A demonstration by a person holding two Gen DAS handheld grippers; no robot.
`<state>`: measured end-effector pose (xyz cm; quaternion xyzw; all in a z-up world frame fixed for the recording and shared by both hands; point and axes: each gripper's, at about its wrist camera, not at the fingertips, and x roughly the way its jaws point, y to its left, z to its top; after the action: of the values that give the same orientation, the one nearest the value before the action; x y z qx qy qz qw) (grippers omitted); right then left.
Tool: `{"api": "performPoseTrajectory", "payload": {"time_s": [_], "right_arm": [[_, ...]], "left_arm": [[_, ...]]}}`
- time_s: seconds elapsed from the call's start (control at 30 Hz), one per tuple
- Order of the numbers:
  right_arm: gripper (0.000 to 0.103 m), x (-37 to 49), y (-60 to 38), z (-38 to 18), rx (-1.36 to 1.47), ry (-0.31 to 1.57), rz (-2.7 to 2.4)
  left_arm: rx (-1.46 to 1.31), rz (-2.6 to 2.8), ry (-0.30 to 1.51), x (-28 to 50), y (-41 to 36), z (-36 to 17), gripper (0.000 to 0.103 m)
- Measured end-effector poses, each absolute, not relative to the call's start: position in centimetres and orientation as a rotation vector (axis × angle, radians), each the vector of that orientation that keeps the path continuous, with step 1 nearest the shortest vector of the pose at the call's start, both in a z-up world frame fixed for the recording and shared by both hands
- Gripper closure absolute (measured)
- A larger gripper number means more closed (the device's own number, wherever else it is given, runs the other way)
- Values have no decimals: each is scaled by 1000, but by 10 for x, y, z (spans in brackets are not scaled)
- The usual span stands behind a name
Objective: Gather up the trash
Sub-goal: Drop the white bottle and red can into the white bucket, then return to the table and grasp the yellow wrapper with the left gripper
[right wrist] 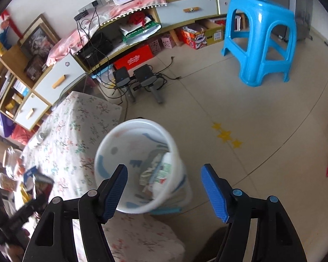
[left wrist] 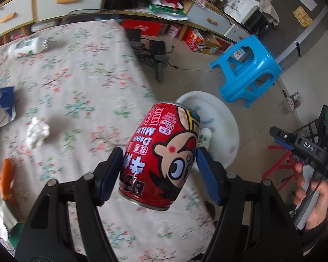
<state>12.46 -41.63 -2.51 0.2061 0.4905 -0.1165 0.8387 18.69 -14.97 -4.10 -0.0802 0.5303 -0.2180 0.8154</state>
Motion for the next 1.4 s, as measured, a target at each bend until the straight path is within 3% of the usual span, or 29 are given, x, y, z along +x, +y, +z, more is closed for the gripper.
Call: {"api": "performPoseTrajectory", "payload": {"time_s": [0.27, 0.47, 0.53, 0.83, 1.4], "right_arm": [[31, 110, -435, -22, 443, 1028, -269], [31, 106, -439, -21, 442, 1020, -280], [31, 107, -439, -20, 447, 1018, -276], [31, 116, -415, -14, 408, 1014, -236], [29, 150, -303, -9, 293, 1037, -69]], "left_arm": [[-139, -553, 1161, 206, -217, -49, 33], [-162, -563, 1161, 222, -221, -54, 29], [-170, -538, 1163, 221, -213, -50, 19], [-88, -440, 1108, 197, -147, -30, 6], [-72, -198, 971, 155, 6, -4, 1]]}}
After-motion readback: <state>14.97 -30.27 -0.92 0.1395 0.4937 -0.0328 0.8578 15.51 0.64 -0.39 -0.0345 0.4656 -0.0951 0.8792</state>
